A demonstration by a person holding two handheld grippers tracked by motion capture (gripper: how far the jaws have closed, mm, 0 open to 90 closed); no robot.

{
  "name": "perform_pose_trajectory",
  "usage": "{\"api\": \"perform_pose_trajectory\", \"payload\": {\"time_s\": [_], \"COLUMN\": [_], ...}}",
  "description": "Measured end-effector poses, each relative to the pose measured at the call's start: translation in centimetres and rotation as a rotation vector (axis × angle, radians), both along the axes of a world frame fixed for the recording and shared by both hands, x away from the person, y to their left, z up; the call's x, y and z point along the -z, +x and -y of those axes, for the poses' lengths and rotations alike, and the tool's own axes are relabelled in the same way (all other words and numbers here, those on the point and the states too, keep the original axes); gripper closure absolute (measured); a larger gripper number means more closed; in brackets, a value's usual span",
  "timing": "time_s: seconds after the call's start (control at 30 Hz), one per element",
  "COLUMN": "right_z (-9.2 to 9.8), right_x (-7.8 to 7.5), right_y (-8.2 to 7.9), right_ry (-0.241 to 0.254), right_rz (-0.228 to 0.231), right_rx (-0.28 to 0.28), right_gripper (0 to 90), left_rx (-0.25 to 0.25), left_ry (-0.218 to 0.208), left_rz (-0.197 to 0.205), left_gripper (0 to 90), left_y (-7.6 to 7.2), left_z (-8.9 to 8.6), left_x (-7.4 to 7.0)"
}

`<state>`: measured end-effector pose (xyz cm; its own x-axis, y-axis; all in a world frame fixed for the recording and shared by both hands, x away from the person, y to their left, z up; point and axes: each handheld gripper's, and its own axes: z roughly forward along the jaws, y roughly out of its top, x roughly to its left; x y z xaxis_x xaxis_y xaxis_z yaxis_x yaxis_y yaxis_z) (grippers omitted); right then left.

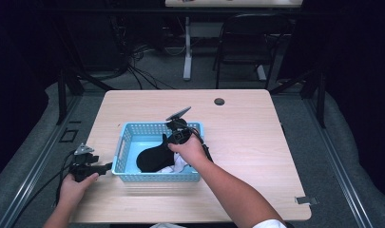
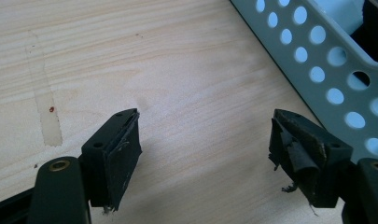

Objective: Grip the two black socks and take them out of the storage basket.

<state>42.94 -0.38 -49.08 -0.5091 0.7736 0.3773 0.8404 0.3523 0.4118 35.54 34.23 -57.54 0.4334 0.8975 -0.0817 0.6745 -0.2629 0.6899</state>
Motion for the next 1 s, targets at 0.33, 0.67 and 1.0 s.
{"api": "perform_pose_trajectory", "payload": {"time_s": [0.33,0.67,1.0], "right_z": [0.0,0.4,1.4], "right_x": [-4.4,-7.6,-10.0], "right_y": [-1.4,-1.9,-2.2], "right_ry": [0.079,0.106,0.124], "right_rz": [0.083,0.138,0.171], "right_rx": [-0.056,-0.061,-0.045], "right_gripper": [87.5,87.6,87.5], "left_rx": [0.000,0.000,-0.001], "left_ry": [0.001,-0.001,-0.001], "left_rz": [-0.001,-0.001,-0.002], "left_gripper": [24.6,24.6,24.6], "left_y": [0.0,0.0,0.0], "left_z": [0.0,0.0,0.0], "left_x": [0.0,0.0,0.0]}}
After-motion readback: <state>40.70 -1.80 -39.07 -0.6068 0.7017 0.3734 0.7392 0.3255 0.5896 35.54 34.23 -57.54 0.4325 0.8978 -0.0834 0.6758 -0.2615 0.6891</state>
